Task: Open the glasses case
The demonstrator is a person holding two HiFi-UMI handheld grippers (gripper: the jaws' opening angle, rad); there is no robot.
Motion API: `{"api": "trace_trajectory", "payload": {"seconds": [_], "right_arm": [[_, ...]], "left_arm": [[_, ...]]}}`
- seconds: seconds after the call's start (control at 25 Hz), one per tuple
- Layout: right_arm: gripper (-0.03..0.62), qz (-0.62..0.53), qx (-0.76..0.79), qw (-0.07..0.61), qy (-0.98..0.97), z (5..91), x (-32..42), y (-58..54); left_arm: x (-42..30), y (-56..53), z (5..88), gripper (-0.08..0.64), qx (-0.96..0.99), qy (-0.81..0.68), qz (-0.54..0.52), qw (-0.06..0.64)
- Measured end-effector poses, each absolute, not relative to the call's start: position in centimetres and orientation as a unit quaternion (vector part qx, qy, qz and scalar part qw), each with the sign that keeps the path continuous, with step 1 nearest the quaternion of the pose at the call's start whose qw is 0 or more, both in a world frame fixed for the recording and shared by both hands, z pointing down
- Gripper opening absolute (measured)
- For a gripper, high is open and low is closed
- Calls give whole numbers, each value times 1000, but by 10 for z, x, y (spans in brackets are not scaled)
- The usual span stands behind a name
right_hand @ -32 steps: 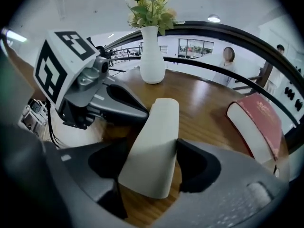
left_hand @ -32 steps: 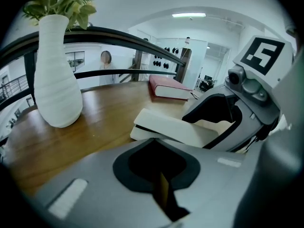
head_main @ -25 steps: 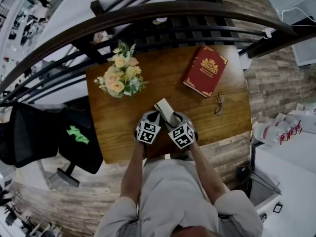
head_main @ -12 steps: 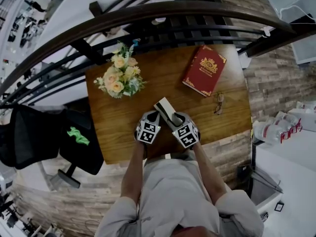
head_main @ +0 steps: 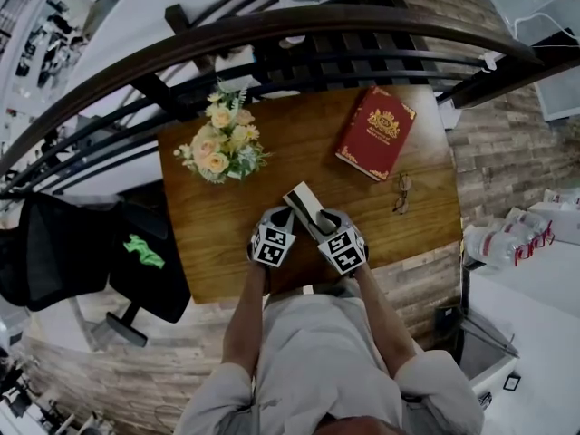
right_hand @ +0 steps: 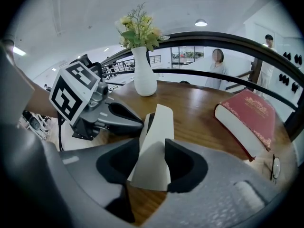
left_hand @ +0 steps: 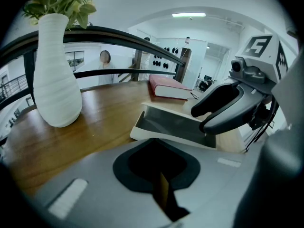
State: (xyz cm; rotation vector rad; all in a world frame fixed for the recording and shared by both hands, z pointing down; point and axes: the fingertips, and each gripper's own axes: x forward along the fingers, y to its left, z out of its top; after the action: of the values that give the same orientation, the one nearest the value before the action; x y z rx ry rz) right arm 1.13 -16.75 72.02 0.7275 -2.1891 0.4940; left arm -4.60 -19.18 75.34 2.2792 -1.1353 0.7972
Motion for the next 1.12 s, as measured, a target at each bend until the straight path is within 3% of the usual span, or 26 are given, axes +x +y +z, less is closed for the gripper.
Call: {"api": "trace_trajectory", "payload": {"seconds": [0.4, 0.88, 1.12], "right_arm": [[161, 211, 290, 365, -859, 720, 15, -171], [71, 209, 326, 353, -852, 715, 33, -185], [66, 215, 335, 346, -850, 712, 39, -189]], "left_arm": [[-47, -193, 753, 20, 830, -414, 290, 235], [-46, -192, 753, 20, 830, -414, 290, 235], [-47, -192, 752, 20, 830, -414, 291, 236]]}}
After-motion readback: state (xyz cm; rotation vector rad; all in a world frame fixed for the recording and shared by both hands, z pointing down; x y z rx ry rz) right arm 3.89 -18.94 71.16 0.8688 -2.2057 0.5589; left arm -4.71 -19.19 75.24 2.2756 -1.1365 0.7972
